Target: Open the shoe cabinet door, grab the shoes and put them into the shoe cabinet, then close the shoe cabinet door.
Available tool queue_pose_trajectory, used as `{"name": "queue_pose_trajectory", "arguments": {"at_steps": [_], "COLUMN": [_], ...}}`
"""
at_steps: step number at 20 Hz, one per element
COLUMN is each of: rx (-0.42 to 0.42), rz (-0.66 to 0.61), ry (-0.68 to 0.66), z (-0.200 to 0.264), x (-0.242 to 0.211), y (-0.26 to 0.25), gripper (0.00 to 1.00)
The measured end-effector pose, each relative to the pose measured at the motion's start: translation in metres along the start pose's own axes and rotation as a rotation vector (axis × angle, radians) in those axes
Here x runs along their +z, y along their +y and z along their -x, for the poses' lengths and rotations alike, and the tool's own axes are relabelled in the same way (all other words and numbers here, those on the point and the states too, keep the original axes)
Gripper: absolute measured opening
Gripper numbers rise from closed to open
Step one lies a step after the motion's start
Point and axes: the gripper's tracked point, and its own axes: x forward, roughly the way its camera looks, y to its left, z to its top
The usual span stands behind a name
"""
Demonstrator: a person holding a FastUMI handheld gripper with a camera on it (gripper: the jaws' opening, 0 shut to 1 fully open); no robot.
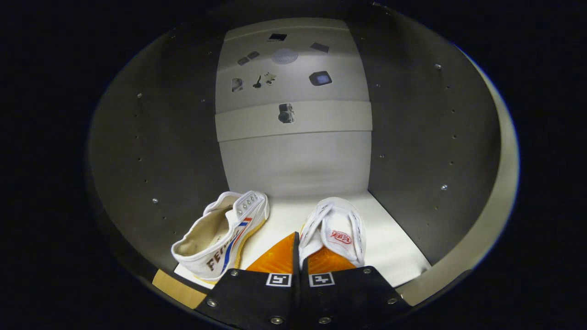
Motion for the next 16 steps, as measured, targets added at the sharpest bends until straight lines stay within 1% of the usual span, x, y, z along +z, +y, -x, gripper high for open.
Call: {"name": "queue_pose_trajectory", "arguments": {"at_steps": [5,9,10,11,13,14,16], "rx": [0.03,0.043,0.04,0.032,0.055,0.067,0.066], "rz": [-0.025,-0.05,-0.051,-0.051,-0.064,-0.071,-0.059], "ry": [-0.017,-0.008,-0.007,-0.005,-0.004,-0.005,0.007], "z": [-0.051,-0.06,-0.057,-0.056,-0.048,-0.042,-0.029], "x": [0.016,0.016,0.016,0.016,0.018,0.021,0.021], "y": [-0.011,-0.012,-0.012,-0.013,-0.005,0.0,0.006], "gripper": [0.0,0.01,0.05,0.06,0.14,0.3,0.52]}}
